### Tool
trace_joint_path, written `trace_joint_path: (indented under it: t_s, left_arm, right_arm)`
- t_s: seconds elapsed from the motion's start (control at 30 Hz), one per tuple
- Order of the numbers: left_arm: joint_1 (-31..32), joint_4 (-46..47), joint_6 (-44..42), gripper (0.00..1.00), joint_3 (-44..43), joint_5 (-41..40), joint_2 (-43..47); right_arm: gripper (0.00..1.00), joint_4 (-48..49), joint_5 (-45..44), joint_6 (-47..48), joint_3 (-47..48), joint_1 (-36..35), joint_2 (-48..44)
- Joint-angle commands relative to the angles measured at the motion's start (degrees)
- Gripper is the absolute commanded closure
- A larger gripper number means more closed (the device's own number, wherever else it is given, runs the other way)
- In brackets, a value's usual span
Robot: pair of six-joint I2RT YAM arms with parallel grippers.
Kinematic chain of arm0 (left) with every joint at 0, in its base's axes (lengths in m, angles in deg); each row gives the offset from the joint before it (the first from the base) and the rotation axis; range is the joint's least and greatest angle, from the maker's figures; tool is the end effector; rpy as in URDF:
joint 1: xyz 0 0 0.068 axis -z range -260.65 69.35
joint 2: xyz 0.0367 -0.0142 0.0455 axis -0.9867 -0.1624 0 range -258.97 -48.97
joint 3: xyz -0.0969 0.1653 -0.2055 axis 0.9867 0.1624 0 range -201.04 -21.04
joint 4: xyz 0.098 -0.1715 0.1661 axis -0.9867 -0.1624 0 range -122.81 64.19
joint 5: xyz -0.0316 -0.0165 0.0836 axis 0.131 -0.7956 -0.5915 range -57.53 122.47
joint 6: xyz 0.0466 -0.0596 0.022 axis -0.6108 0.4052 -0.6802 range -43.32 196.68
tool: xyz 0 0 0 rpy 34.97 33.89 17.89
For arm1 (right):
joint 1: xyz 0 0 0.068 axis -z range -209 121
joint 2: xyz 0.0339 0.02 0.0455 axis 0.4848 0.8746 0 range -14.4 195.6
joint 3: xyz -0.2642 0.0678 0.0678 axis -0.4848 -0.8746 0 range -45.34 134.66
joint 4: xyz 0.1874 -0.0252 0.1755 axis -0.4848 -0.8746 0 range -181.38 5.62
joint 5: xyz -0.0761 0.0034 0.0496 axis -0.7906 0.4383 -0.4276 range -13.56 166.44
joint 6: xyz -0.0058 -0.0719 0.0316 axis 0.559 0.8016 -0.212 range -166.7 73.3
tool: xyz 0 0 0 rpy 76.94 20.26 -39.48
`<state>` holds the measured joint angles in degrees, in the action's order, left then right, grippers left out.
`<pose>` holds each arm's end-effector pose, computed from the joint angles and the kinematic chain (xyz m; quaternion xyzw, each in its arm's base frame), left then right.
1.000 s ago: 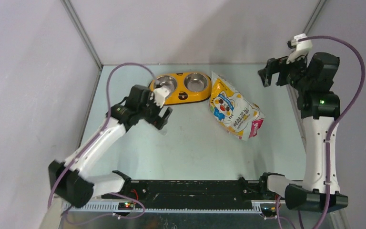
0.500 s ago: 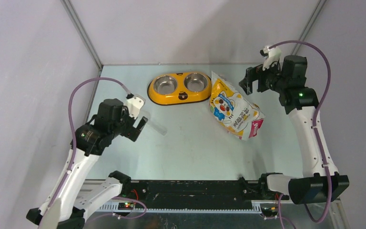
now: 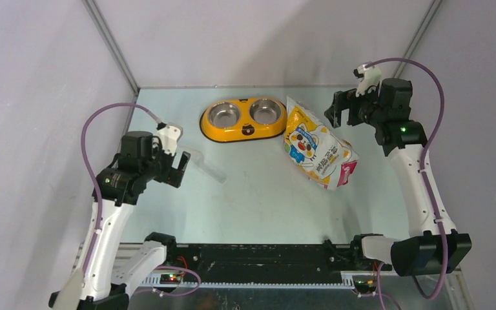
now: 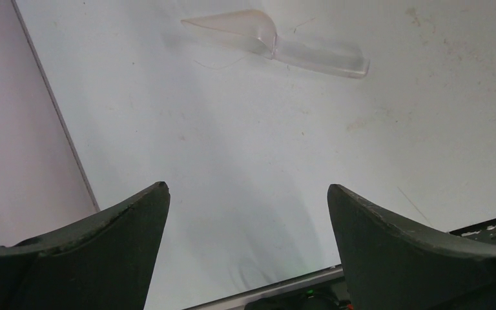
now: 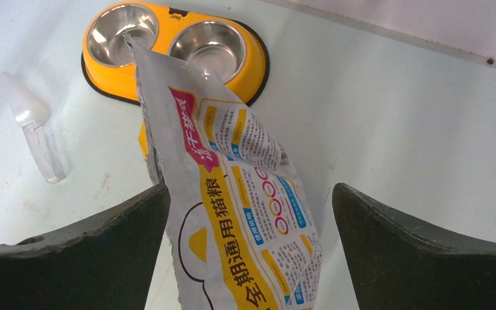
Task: Serve the pet food
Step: Open the pet food bag at the center of the board.
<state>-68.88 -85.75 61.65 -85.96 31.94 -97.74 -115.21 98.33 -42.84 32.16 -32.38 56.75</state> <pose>0.1546 -0.0314 0.3452 0.2114 0.8952 0.0155 0.3921 0.2875 0.0422 0.4010 -0.1547 0.8176 0.1575 0.5319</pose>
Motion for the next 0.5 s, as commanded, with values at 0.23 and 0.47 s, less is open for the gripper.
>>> trace_joint_path:
  t_s: [0.23, 0.47]
  left_arm:
    - [-1.17, 6.32, 0.77, 0.0, -11.23, 11.81, -2.93]
    - [9.93, 29.46, 3.22, 0.0, -13.13, 17.6, -15.05]
  right_arm:
    - [0.0, 5.01, 4.51, -3.46, 0.53, -0.52, 0.01]
    - [0.0, 1.15, 5.51, -0.56, 8.86, -0.65, 3.59]
